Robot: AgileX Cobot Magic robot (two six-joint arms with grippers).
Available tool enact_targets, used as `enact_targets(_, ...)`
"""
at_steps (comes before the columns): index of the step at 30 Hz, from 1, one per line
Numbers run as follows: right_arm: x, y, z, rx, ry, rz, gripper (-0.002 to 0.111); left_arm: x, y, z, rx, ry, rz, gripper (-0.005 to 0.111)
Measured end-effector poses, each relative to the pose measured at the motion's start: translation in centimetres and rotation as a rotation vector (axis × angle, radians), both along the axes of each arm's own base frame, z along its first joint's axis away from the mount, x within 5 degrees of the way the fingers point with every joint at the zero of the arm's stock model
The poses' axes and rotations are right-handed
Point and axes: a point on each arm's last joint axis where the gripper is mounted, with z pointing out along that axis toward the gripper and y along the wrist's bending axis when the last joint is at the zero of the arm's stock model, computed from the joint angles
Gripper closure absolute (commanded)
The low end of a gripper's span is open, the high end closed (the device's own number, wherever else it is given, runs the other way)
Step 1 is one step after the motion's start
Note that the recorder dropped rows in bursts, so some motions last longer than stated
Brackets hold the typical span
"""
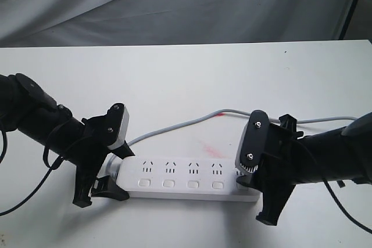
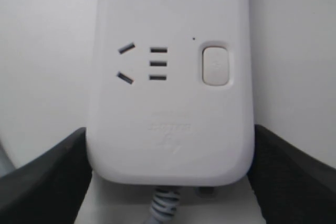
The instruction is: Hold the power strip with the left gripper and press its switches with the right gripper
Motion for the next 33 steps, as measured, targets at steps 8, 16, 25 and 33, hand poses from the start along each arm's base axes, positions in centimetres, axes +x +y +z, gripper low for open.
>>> enact_targets(8, 0.0, 0.0, -0.5, -0.006, 0.018, -0.003, 0.068, 0.0, 0.0, 0.0, 0.0, 0.0, 0.0, 0.052)
enact_targets(16, 0.1, 0.0, -0.5, -0.008, 0.016, -0.007, 0.068, 0.0, 0.0, 0.0, 0.0, 0.0, 0.0, 0.052)
enact_targets(25, 0.2, -0.1, -1.3, -0.017, 0.043, -0.009, 0.068, 0.0, 0.0, 0.0, 0.0, 0.0, 0.0, 0.052)
enact_targets(33, 0.2, 0.0, -1.3, -0.016, 0.044, -0.008, 0.068, 0.0, 0.0, 0.0, 0.0, 0.0, 0.0, 0.052)
